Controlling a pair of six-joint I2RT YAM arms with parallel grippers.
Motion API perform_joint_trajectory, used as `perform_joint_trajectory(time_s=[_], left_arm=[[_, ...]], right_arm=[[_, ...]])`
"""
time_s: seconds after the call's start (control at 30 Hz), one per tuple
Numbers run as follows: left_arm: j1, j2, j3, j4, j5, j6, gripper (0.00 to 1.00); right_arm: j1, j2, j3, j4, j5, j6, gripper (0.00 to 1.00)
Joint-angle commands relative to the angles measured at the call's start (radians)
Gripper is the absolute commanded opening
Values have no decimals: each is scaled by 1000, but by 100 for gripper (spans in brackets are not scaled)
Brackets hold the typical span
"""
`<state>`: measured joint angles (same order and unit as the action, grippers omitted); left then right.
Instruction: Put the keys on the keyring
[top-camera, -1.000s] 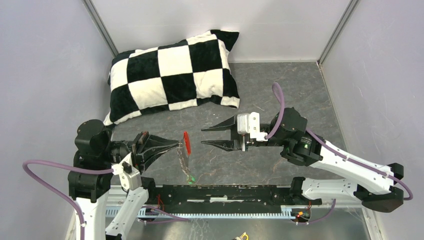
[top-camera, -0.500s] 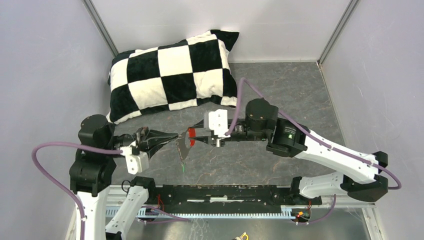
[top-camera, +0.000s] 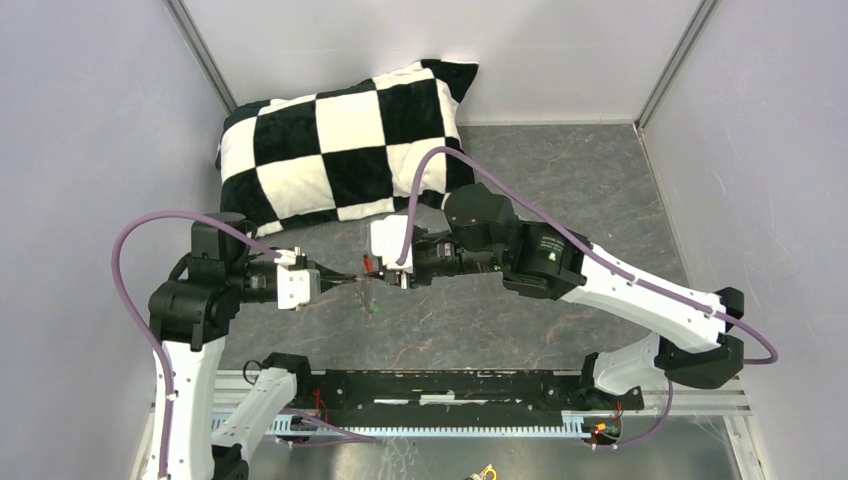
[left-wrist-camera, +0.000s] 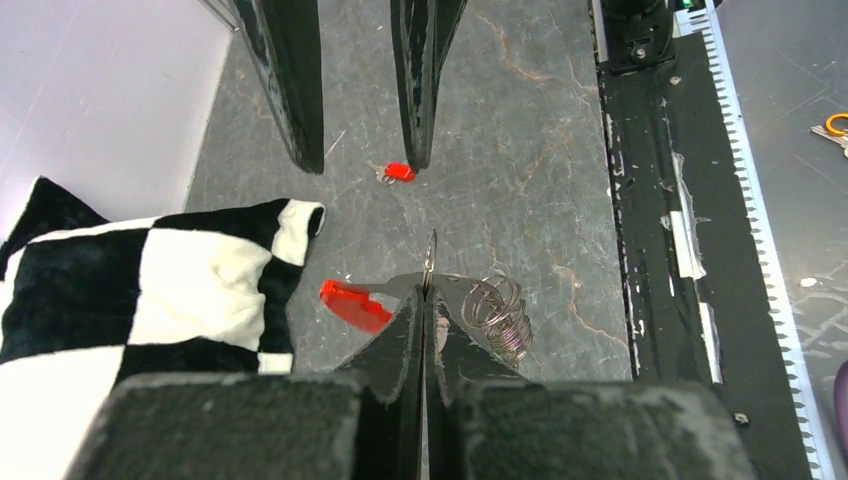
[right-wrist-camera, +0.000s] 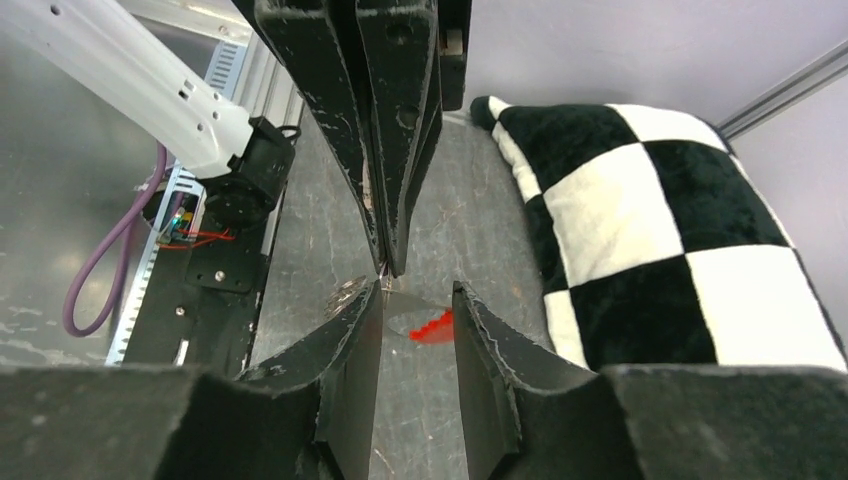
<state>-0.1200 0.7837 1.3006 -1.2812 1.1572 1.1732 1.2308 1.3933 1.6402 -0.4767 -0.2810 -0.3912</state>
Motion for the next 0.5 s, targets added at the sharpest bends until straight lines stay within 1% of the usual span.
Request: perform_joint_trajectory(time_s=[0.0, 0.47], left_arm=[[-2, -11, 23, -30, 15, 68, 2], [-1, -16, 48, -30, 50, 74, 2]], right_arm=[[7, 37, 63, -90, -14, -8, 37], [7, 84, 79, -81, -34, 21, 32]])
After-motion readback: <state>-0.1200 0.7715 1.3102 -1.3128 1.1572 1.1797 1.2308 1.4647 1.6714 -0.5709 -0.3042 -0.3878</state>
